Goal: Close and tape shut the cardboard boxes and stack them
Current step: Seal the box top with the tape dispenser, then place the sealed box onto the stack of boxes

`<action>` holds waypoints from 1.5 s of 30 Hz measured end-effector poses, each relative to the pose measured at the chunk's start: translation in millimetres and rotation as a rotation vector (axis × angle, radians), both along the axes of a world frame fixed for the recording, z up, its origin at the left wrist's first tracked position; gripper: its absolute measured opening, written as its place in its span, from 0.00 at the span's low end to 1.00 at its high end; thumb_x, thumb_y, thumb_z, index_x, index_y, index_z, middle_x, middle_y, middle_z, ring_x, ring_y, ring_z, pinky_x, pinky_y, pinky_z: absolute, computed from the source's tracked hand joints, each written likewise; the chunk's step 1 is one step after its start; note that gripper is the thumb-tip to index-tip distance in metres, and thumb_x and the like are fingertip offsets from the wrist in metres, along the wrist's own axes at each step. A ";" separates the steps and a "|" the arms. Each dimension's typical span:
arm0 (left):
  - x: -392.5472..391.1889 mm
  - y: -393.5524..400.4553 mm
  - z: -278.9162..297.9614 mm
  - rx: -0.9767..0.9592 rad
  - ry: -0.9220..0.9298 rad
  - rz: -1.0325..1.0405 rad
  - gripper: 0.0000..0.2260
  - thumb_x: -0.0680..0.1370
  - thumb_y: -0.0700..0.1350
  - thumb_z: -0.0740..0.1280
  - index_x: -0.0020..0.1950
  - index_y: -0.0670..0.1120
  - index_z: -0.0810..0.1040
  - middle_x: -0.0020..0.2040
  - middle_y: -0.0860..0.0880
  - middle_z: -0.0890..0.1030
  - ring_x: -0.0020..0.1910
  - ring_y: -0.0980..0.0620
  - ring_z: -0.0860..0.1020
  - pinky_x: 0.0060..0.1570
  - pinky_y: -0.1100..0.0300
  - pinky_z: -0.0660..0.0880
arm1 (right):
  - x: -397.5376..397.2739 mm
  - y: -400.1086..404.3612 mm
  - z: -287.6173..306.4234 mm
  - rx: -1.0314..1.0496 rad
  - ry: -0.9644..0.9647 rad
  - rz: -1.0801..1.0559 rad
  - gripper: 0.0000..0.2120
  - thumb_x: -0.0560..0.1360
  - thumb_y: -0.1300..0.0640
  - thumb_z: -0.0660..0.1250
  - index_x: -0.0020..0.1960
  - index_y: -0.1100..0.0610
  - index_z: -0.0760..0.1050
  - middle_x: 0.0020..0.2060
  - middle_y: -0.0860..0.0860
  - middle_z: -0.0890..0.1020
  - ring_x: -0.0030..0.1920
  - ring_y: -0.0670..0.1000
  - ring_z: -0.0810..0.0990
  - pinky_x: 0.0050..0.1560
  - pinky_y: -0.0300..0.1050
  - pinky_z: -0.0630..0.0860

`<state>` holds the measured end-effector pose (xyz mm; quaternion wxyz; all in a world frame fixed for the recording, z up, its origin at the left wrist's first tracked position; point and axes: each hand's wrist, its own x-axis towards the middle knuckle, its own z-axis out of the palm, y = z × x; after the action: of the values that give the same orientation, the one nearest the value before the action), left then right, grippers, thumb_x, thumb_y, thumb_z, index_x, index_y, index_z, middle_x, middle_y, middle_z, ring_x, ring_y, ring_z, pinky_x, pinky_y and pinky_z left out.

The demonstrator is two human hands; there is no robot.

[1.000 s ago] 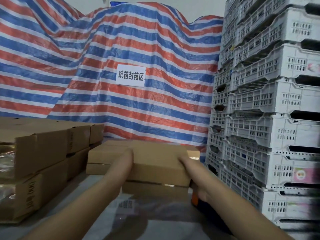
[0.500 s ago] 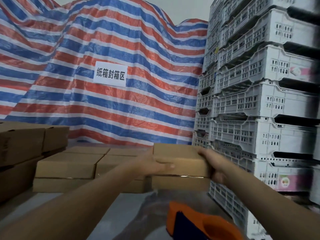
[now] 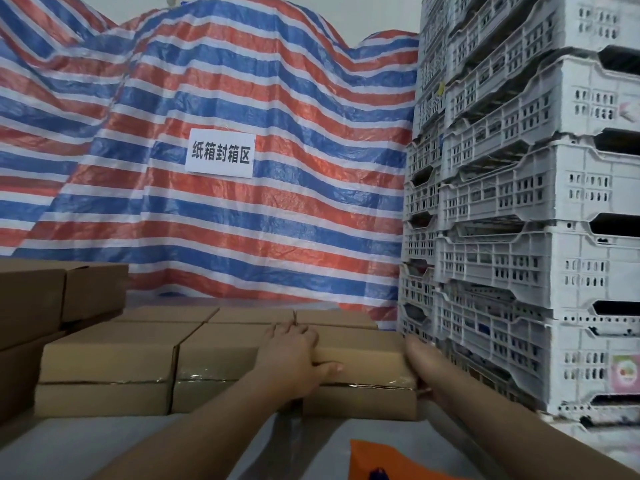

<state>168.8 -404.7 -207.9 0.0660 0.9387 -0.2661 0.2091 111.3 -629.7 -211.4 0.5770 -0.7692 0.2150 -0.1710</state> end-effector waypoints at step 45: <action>-205.8 253.2 25.0 -0.356 -0.304 -0.092 0.15 0.81 0.53 0.57 0.35 0.52 0.70 0.31 0.54 0.72 0.31 0.58 0.72 0.30 0.65 0.65 | -147.3 289.1 54.8 -0.561 -0.457 0.262 0.18 0.79 0.57 0.63 0.30 0.55 0.72 0.23 0.46 0.74 0.26 0.41 0.73 0.28 0.35 0.66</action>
<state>-37.0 -151.5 -182.9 0.1993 0.8569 -0.2744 0.3882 -36.0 -340.6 -156.6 0.3942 -0.8600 -0.0745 -0.3152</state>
